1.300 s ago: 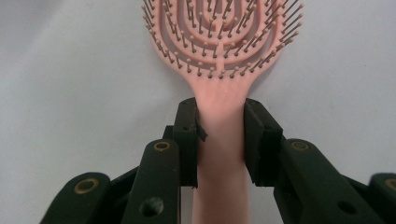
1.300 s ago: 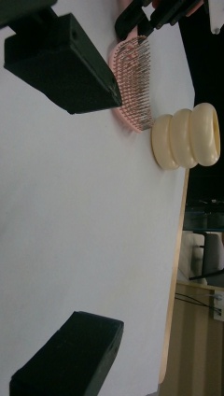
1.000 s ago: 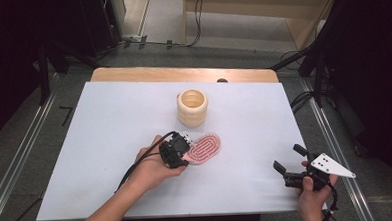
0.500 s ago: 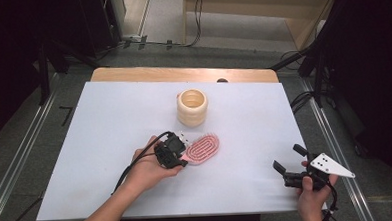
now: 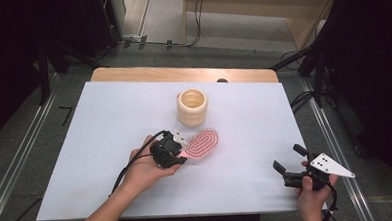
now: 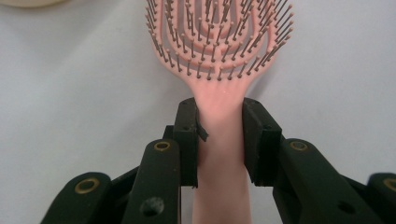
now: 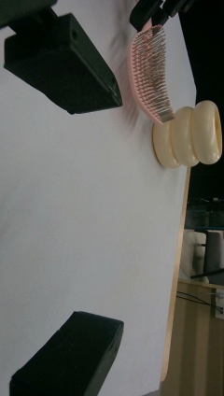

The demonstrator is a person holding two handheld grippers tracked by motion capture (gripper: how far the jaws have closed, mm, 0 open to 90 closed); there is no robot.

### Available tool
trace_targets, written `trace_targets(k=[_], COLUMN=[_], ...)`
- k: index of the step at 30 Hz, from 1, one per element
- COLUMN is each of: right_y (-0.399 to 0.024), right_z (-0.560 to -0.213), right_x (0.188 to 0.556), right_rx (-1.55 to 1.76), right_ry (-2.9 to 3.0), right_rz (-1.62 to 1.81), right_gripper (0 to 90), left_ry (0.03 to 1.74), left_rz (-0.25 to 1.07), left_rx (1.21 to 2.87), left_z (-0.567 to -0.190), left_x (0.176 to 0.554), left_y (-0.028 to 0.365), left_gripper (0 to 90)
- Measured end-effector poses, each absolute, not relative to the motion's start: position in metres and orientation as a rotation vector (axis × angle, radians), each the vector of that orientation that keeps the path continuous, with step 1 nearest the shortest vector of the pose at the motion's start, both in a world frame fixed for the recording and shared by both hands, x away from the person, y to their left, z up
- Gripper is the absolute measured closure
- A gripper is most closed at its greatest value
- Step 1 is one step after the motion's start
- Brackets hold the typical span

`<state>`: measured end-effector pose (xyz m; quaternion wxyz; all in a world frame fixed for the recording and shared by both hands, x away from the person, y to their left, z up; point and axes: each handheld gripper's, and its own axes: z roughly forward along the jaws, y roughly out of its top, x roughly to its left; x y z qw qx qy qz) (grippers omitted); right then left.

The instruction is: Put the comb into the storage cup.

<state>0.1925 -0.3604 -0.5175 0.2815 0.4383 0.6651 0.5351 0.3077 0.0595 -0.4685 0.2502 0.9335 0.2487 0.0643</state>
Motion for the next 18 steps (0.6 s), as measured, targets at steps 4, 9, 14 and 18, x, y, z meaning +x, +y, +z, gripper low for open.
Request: trace_targets(k=[4, 9, 14, 18], right_y=[-0.358, -0.357, -0.356, -0.352], right_z=[-0.517, -0.515, -0.512, -0.509], right_x=[0.193, 0.193, 0.193, 0.192], right_rx=[1.167, 1.166, 1.168, 1.172], right_ry=[1.792, 1.8, 1.798, 1.8], right_rz=[1.411, 1.402, 1.387, 1.394], right_gripper=[0.0, 0.0, 0.0, 0.0], left_ry=[0.663, 0.653, 0.639, 0.633], left_rz=[0.214, 0.215, 0.229, 0.27], left_rx=[2.498, 2.452, 2.418, 2.347], left_z=[-0.467, -0.468, -0.467, -0.465], left_x=[0.306, 0.306, 0.304, 0.3], left_y=[0.062, 0.064, 0.066, 0.073], left_gripper=[70.4, 70.3, 70.3, 70.3])
